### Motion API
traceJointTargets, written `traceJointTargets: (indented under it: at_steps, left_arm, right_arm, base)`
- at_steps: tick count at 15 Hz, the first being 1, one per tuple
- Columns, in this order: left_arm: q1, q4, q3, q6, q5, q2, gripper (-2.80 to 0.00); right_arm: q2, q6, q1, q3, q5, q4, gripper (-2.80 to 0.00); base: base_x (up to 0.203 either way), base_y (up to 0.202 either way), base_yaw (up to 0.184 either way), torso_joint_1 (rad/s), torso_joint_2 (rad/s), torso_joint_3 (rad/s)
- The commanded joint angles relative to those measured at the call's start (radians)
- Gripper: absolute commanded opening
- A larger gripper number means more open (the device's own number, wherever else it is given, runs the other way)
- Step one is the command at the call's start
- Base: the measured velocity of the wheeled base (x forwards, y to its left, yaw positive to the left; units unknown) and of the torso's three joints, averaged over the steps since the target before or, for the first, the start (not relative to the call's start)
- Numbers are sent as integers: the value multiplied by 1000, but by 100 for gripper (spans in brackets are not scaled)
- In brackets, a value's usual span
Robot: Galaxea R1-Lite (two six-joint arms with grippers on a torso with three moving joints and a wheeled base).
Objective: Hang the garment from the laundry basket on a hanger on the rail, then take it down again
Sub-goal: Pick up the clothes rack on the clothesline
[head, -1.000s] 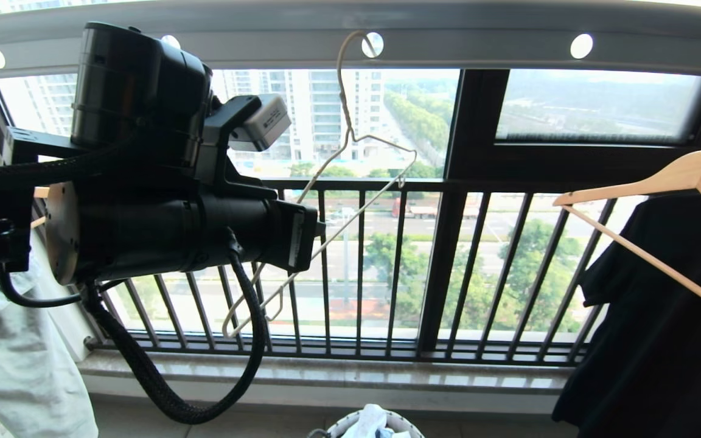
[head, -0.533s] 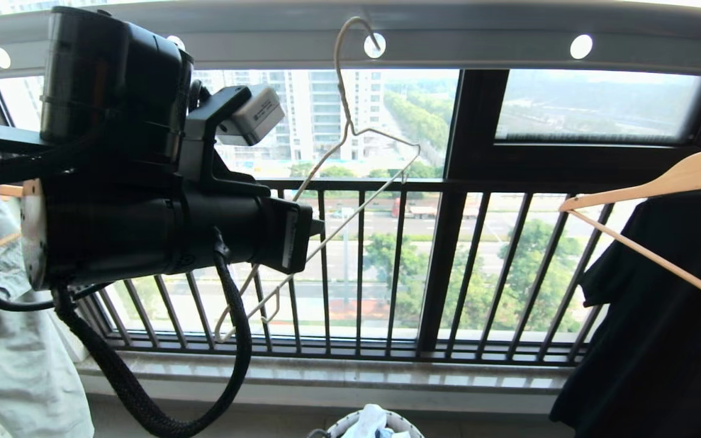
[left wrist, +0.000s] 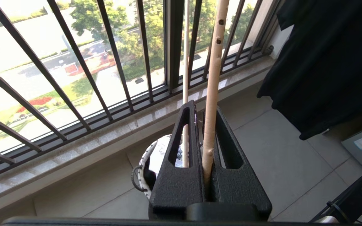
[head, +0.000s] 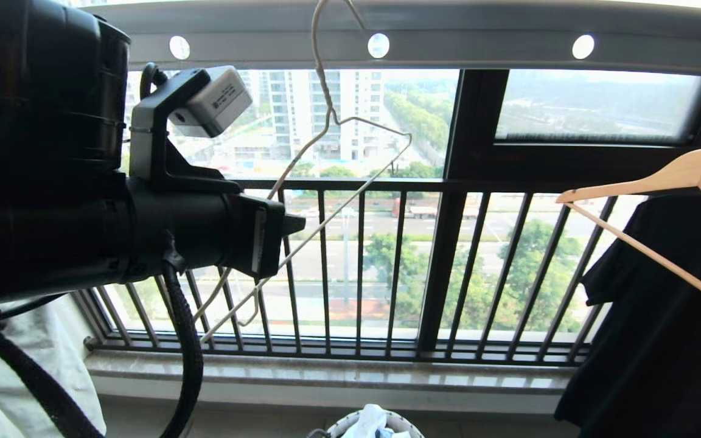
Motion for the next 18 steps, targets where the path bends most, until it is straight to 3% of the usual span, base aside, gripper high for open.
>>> traceJointTargets:
  at_steps: [1, 12, 14, 18]
  left_arm:
    - [-1, 4, 26, -2, 0, -68, -280]
    - [0, -1, 298, -25, -9, -233, -280]
    - [0, 4, 344, -5, -15, -262, -280]
    - [5, -5, 440, 30, -115, -244, -280]
  right_arm:
    - [0, -1, 0, 0, 0, 0, -280]
    - [0, 0, 0, 0, 0, 0, -280]
    - [0, -1, 0, 0, 0, 0, -280]
    - [0, -1, 0, 0, 0, 0, -280]
  base:
    - [0, 0, 0, 0, 0, 0]
    - [0, 0, 0, 0, 0, 0]
    - [0, 0, 0, 0, 0, 0]
    - [0, 0, 0, 0, 0, 0]
